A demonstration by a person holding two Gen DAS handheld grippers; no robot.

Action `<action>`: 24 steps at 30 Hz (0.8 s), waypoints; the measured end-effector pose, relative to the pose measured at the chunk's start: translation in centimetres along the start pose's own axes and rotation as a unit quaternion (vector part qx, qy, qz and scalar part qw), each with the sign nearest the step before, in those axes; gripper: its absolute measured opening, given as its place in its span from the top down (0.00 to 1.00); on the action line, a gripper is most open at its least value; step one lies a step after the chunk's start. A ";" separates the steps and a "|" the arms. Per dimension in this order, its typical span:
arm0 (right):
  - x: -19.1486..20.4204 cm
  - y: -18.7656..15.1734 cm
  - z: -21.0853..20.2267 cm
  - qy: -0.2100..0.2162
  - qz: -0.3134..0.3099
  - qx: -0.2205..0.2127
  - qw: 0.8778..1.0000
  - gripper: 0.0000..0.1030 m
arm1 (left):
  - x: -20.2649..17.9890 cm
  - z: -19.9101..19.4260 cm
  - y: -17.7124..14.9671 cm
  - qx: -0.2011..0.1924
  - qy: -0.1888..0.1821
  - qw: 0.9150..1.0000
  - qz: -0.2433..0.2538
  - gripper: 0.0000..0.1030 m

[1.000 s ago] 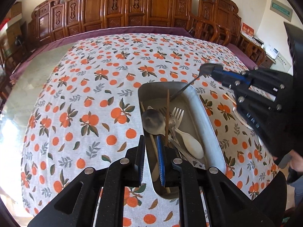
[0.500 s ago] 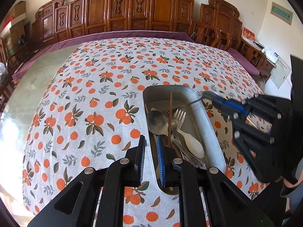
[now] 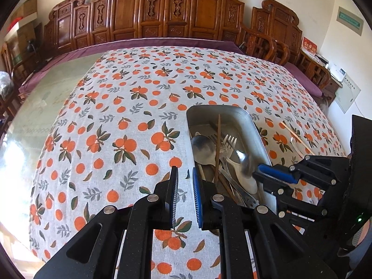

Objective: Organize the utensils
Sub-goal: 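Drop the brown chopstick into the tray with the left tool while the right tool drops the white spoon, then grasp the white plastic spoon with the left tool while the right tool grasps a wooden chopstick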

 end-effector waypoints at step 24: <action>-3.7 -2.0 -4.7 0.122 0.070 -0.035 0.989 0.83 | -3.5 -0.4 -0.2 -0.013 -0.005 1.000 0.011 0.73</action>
Point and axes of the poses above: each gripper's, at about its wrist camera, not at the fingertips, and z roughly the way its jaws point, x to its left, y to its top, the point moved 10 cm from there along z, roughly the way its jaws point, and after that the axes turned 12 degrees about x, right-handed, at the moved point
